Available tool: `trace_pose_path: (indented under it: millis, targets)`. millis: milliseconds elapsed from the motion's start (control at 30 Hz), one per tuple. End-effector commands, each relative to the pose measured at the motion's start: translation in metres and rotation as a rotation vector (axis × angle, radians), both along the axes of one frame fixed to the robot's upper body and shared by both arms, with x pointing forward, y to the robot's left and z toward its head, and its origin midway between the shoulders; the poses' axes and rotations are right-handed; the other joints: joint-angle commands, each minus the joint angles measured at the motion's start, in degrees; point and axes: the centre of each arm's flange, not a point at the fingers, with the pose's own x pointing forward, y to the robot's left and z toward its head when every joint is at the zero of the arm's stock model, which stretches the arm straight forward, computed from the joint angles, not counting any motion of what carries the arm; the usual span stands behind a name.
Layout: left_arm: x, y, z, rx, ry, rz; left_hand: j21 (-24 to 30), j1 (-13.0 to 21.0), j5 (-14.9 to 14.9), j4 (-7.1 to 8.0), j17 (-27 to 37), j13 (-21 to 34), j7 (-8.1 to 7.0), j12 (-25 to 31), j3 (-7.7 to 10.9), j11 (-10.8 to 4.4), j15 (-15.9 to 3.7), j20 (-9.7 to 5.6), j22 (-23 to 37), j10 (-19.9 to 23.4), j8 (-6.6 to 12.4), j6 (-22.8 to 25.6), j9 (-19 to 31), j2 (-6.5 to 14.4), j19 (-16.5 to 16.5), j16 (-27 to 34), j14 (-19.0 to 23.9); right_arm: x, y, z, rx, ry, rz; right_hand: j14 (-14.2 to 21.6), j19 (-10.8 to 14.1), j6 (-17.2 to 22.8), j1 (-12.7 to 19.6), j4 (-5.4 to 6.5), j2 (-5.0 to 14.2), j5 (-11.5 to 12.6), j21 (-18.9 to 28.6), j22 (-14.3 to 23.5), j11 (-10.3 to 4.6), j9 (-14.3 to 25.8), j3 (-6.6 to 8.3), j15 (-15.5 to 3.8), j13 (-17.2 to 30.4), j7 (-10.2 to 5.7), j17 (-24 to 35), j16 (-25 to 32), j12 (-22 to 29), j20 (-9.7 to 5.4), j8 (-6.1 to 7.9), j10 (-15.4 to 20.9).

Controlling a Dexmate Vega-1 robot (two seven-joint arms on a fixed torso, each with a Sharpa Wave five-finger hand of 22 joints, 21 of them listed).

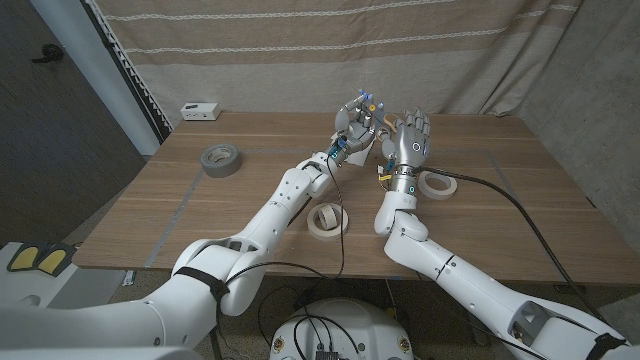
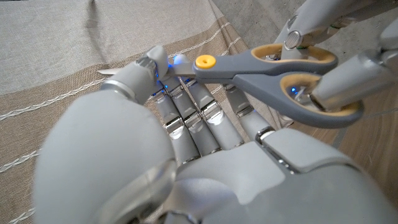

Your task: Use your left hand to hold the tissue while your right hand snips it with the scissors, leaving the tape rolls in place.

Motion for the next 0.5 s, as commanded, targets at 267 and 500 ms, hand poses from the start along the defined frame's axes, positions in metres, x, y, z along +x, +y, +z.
trace_pose_path:
  millis: [267, 500]
  targets:
    - [0.0005, -0.0015, -0.0028, 0.009, 0.016, 0.009, 0.8, 0.3, -0.3, 0.38, 0.2, -0.2, -0.41, 0.2, -0.02, 0.15, 0.13, -5.88, 0.2, 0.9, -0.07, 1.2, -0.3, 0.6, 0.9, 0.7, 2.1, -0.0012, -0.0042, 0.0010, 0.020, 0.016, 0.012, 0.2, 0.5, -0.7, -0.8, -0.05, -0.26, -1.0, 0.2, 0.2, 0.25, 3.9, 1.01, 0.43, 0.0, -0.81, 0.3, 0.0, -0.8, 0.39, 9.38, -0.6]
    - [-0.0004, -0.0014, -0.0055, 0.038, -0.005, 0.034, 0.5, -0.4, -1.0, 0.53, -0.8, -1.9, -1.24, -1.0, -0.40, 0.22, 0.10, -5.39, 0.0, 0.5, -1.20, 0.2, -1.0, -0.1, 0.9, 0.0, 1.5, -0.0025, -0.0047, 0.0013, 0.027, 0.007, 0.009, 0.1, 0.4, -1.5, -1.2, 0.03, -0.43, -1.3, 0.0, 0.2, -2.03, 6.7, 1.42, 0.40, -0.2, -0.62, 0.3, -0.1, -1.7, 0.80, 11.91, -1.3]
